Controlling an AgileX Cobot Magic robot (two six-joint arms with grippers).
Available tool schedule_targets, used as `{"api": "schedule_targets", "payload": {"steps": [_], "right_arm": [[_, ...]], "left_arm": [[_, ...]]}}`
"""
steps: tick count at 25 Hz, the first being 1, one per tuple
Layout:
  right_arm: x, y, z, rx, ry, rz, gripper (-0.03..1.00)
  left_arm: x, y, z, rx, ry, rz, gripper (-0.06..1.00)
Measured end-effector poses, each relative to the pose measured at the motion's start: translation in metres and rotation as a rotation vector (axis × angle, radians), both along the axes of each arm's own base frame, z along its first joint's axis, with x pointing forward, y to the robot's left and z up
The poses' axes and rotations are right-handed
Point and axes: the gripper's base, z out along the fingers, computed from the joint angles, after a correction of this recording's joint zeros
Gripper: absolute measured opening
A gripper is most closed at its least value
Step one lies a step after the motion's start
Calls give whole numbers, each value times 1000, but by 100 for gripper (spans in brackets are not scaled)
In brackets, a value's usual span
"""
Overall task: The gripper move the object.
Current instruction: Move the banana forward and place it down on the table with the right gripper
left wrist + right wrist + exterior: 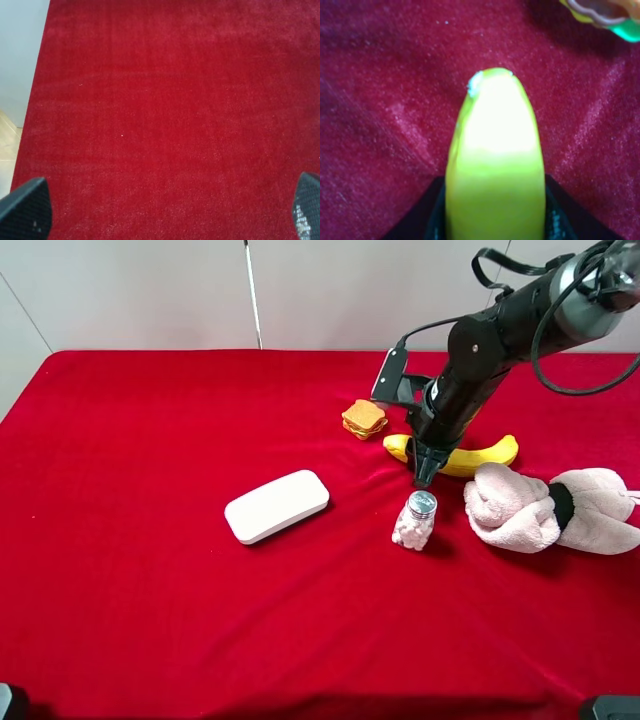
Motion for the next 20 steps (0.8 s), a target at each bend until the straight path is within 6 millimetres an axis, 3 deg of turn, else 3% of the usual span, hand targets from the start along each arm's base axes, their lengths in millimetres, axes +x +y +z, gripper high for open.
{"api": "schedule_targets", "payload": {"steps": [9, 14, 20], "right_arm": [[-2, -1, 50, 59, -110, -29, 27], [-7, 0, 67, 74, -129, -28, 27], [-19, 14, 84, 150, -127, -43, 27]], "left_arm": [[0, 0, 0, 0, 0, 0, 95], [0, 0, 0, 0, 0, 0, 95], [0, 0, 0, 0, 0, 0, 95]]}}
